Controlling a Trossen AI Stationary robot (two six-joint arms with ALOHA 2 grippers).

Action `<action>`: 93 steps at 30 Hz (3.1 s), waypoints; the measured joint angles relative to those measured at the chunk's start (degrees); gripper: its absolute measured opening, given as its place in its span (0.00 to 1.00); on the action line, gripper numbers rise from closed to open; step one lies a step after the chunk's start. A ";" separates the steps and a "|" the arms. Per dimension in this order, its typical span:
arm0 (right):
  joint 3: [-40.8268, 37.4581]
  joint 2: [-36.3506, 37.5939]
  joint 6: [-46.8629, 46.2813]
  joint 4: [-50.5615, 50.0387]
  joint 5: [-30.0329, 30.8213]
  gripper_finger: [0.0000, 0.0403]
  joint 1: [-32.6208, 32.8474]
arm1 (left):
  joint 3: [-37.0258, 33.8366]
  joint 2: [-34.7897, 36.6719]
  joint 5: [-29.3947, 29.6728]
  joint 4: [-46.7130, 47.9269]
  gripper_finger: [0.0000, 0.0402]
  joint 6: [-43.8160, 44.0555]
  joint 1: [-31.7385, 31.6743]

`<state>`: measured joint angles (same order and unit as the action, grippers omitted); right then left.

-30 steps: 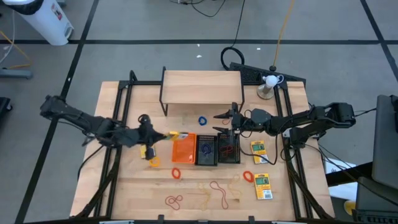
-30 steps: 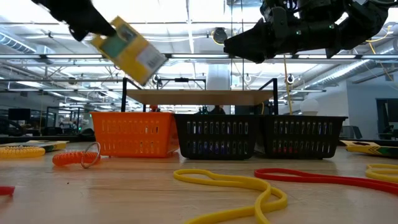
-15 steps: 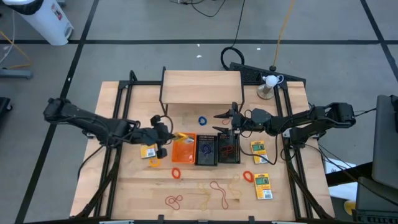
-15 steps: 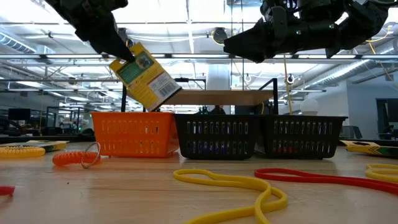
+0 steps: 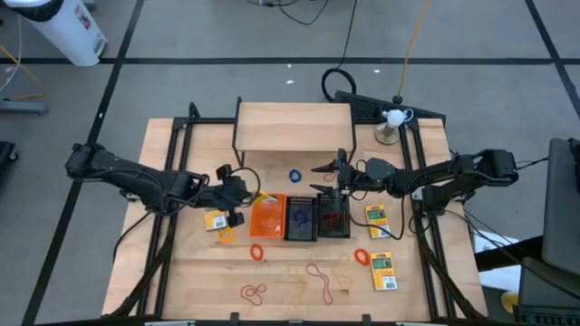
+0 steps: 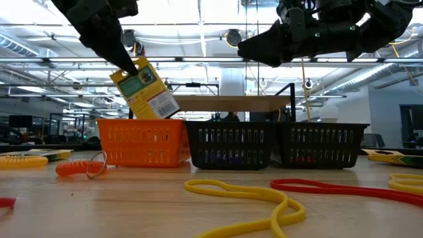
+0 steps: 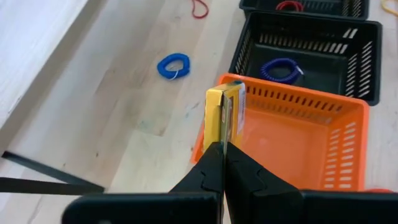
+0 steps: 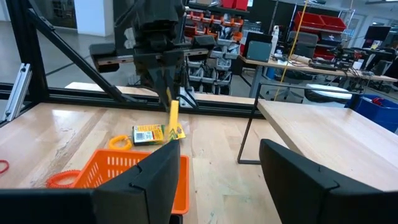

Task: Pick & Place Office Desk Supplies
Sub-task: Put the crayons box into the orange bin

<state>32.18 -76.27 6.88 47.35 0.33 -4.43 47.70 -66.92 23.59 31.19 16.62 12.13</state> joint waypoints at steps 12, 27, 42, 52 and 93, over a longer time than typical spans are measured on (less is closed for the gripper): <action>0.00 0.00 -0.13 -0.04 -0.01 0.52 0.00 | 0.00 -0.37 -2.72 1.81 0.00 0.12 -1.90; 0.00 0.00 -0.15 -0.07 -0.14 0.52 0.00 | 0.00 -0.34 -3.05 1.81 0.12 0.06 -1.93; 0.00 0.00 -0.12 -0.07 -0.17 0.52 0.02 | 0.00 -0.32 -2.59 1.65 0.26 -1.83 -1.93; 0.02 0.00 -0.03 -0.05 -0.41 0.52 0.04 | 6.86 0.33 -2.91 20.69 0.26 2.48 -1.08; 0.00 9.25 -9.45 -25.81 32.77 0.52 18.96 | -4.02 0.03 9.49 -13.87 0.26 -9.14 14.20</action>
<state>32.18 -67.02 -2.57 21.55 33.10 14.53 43.68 -66.89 33.08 17.32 7.48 26.33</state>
